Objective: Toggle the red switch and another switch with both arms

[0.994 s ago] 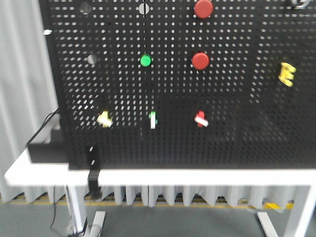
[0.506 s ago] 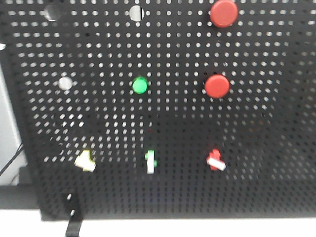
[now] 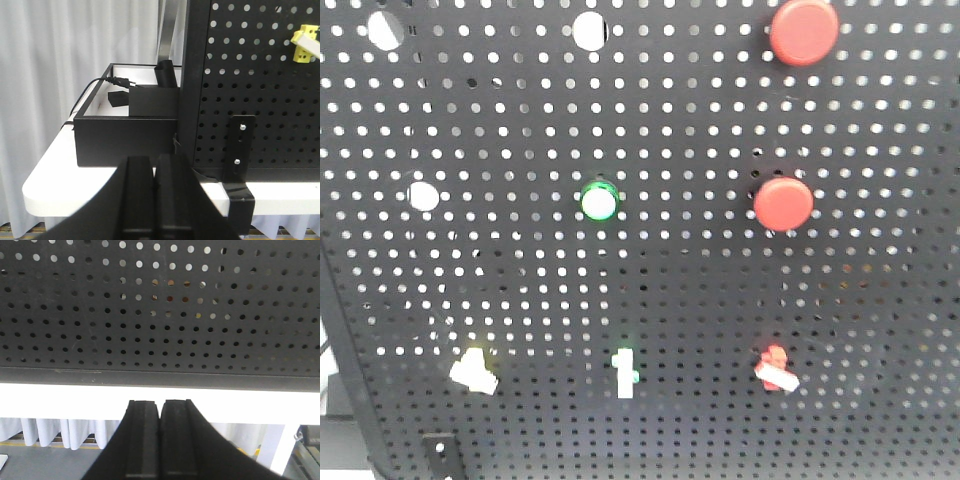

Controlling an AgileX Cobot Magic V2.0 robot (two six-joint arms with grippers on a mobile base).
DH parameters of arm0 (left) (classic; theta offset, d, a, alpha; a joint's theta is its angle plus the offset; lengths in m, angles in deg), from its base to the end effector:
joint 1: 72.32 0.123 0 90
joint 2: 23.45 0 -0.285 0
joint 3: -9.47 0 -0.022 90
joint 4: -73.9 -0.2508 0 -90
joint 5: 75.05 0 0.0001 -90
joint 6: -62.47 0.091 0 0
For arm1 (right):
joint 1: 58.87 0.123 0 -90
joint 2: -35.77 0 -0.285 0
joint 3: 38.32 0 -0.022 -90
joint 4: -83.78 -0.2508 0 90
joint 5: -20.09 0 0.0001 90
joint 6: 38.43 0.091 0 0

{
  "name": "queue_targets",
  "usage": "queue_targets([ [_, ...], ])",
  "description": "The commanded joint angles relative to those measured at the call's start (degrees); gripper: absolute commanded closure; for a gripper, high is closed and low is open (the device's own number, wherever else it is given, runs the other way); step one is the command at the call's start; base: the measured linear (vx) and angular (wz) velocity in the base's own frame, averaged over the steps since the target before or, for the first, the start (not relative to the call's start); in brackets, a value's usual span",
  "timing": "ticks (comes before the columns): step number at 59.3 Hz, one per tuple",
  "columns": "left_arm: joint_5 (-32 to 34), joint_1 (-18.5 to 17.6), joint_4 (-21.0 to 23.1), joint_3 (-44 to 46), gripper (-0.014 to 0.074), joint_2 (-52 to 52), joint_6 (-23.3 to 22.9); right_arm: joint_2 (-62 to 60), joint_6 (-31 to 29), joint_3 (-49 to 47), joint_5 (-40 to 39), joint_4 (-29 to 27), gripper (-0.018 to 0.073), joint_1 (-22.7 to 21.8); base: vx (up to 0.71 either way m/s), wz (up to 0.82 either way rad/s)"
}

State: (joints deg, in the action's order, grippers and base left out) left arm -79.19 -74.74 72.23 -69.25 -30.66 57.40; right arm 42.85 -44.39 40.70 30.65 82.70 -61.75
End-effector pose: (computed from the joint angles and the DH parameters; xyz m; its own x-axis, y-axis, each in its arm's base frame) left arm 0.0568 -0.0022 0.1983 -0.0036 -0.0593 -0.9982 0.0400 0.9974 -0.0594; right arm 0.0562 -0.0025 0.1865 -0.1194 -0.0795 -0.9897 0.0368 0.9958 -0.0844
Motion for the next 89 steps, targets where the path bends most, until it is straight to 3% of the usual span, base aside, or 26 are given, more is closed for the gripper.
queue_targets([
  [1, 4.9, -0.1, 0.4, -1.0, 0.0594, 0.5, -0.4, -0.7, -0.1, 0.3, -4.8, 0.1, 0.0566, 0.1, 0.04, 0.01],
  [45, 6.1, -0.1, -0.6, -1.0, 0.0594, 0.5, 0.6, -0.7, -2.2, 0.3, -5.0, 0.2, 0.0566, 0.1, 0.00, 0.00],
  [60, 7.7, -0.1, 1.7, -0.7, 0.0594, 0.5, -1.5, -0.7, -1.2, 0.3, -9.4, -1.0, 0.0566, 0.1, 0.00, 0.00],
  [79, 16.2, -0.1, 1.7, -0.7, 0.0594, 0.5, -1.6, -0.7, -0.5, 0.3, -16.1, -3.5, 0.0566, 0.1, 0.00, 0.00],
  [89, 25.3, -0.1, 1.7, -0.3, 0.0594, 0.5, -2.6, -0.6, 1.6, -0.4, -27.2, -5.8, 0.0566, 0.1, 0.00, 0.00],
])
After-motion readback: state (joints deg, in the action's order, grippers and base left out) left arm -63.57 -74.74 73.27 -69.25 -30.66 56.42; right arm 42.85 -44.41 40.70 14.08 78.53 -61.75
